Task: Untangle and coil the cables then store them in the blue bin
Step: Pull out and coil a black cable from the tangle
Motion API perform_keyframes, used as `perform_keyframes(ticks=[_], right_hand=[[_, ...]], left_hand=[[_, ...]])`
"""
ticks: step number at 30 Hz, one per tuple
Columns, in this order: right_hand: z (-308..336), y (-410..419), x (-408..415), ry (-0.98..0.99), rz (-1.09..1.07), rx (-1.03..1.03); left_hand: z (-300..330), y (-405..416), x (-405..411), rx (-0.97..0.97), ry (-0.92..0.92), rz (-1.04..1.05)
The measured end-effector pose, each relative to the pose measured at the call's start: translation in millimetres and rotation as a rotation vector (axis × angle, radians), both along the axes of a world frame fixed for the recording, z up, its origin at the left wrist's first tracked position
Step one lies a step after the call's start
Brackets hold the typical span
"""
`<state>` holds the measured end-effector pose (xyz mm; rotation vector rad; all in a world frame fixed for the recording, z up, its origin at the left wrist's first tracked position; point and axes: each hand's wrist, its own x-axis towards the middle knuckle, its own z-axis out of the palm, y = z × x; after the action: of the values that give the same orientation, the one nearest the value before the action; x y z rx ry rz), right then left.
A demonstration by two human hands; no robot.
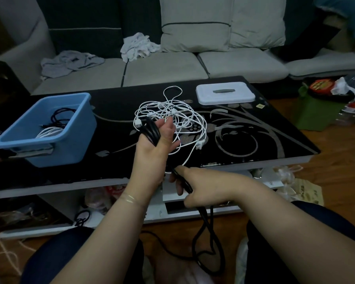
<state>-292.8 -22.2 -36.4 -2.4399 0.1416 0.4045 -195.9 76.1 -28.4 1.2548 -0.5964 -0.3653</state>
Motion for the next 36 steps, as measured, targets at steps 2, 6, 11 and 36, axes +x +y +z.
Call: perform_keyframes(ticks=[2, 6, 11, 36], right_hand=[[3, 0, -1, -0.006, -0.009, 0.051], [0, 4, -2, 0.006, -0.047, 0.226], [3, -1, -8, 0.16, -0.015, 0.364], [17, -13, -14, -0.355, -0.234, 0.705]], left_hand=[[-7, -1, 0, 0.059, -0.071, -0.036], [-15, -3, -3, 0.28, -0.387, -0.004], [-12, 1, 0, 0.694, -0.835, 0.115], [4, 19, 15, 0.653, -0.327, -0.672]])
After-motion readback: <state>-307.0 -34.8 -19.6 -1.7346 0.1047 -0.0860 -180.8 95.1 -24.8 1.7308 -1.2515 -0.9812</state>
